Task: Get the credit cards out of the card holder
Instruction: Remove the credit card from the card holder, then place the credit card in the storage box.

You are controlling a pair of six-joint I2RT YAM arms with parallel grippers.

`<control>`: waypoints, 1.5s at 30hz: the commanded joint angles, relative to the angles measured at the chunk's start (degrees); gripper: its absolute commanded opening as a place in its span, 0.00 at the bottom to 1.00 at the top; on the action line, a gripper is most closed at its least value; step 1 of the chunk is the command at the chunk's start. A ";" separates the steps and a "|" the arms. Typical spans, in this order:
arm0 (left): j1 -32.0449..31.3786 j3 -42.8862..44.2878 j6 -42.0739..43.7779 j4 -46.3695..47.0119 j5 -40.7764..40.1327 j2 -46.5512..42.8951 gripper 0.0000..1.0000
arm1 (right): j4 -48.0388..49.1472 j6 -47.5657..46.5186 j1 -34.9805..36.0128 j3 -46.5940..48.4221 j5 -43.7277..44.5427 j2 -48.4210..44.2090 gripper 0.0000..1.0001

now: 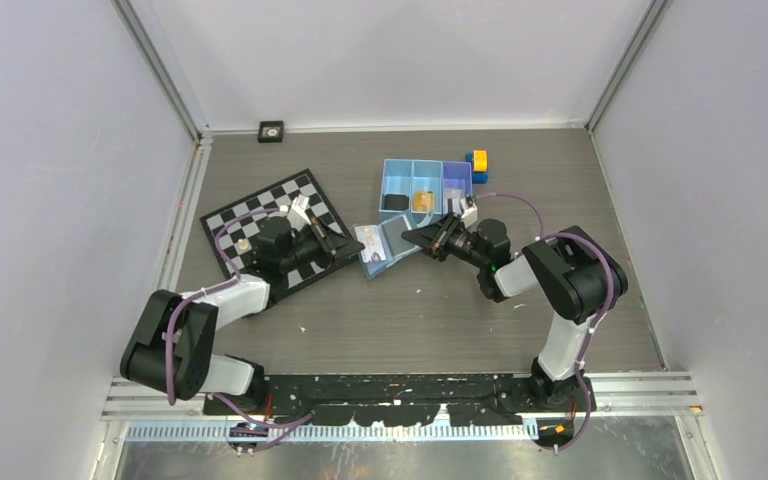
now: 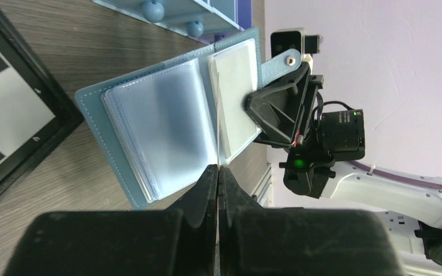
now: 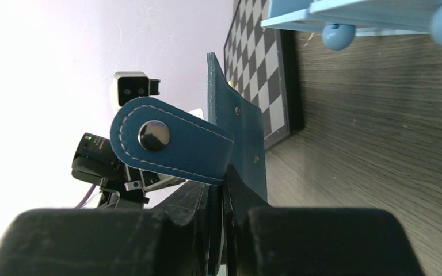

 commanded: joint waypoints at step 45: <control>-0.27 -0.68 3.06 1.90 -1.34 -10.84 0.00 | -42.64 -20.44 -4.56 -4.44 18.14 -42.03 0.85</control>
